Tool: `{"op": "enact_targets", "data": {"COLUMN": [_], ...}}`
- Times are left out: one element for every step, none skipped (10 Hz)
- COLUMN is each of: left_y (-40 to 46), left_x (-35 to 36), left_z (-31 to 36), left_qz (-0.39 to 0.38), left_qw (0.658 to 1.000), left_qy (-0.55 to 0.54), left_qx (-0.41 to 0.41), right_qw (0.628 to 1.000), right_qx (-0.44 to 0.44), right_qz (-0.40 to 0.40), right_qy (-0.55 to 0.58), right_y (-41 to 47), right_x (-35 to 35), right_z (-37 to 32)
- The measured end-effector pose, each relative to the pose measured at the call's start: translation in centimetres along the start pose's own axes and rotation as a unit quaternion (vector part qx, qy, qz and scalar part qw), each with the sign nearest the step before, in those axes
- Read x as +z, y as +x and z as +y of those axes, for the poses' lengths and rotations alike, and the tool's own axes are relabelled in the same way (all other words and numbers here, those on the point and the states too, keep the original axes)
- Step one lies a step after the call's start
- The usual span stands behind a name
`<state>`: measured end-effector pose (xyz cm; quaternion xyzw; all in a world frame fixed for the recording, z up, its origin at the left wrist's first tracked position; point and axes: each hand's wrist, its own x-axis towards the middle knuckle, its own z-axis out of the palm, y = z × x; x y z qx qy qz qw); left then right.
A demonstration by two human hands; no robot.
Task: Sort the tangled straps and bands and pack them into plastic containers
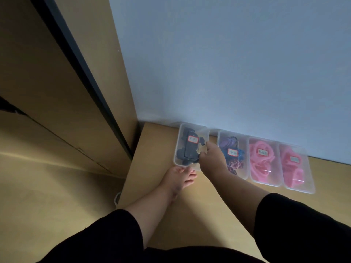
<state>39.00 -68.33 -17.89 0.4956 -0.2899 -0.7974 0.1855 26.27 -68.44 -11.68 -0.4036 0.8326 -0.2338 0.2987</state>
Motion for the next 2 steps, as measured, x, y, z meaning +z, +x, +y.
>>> {"op": "enact_targets", "data": {"left_y": [-0.1, -1.5], "left_x": [-0.2, 0.0], "left_z": [0.1, 0.4], "left_qz": [0.0, 0.006], "left_qw": [1.0, 0.999], "left_qy": [0.011, 0.02], "left_qx": [-0.011, -0.032], "right_qw": [1.0, 1.0], "right_qx": [-0.005, -0.008], "right_qz": [-0.001, -0.003], "right_qy": [0.01, 0.019], "right_y": [-0.1, -0.8], "right_x": [-0.1, -0.8], "right_z": [0.7, 1.2]}}
